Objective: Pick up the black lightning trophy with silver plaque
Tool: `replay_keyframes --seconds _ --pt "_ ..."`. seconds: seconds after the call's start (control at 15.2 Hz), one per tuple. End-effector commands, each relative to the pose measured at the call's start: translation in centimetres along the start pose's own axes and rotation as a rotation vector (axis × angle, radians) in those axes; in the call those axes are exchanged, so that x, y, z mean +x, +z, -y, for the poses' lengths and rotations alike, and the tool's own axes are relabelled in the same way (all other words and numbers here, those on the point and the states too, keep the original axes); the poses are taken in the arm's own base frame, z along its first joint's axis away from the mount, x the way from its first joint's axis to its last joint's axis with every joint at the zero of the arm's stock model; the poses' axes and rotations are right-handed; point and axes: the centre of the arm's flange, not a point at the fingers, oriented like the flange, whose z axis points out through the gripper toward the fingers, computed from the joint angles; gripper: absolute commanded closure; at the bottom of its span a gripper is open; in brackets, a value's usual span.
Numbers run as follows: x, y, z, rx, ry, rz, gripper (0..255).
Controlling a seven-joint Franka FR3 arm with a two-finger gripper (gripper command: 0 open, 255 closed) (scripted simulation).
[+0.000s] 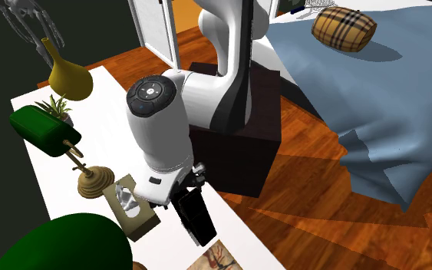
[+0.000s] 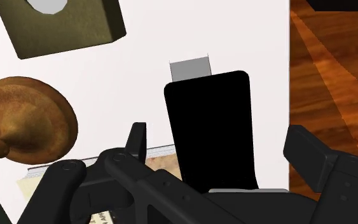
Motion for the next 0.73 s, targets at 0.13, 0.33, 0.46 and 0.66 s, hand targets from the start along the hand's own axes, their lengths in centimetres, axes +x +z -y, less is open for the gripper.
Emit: replay_keyframes --seconds 0.13,0.33,0.46,0.66 --pt "0.04 1.93 -0.08 0.000 -0.001 -0.001 0" --pt "0.06 1.95 -0.04 0.000 -0.001 -0.001 255" --pt "0.06 1.96 -0.04 0.000 -0.001 -0.001 255" --pt "0.07 1.92 0.05 0.000 -0.001 -0.001 255"
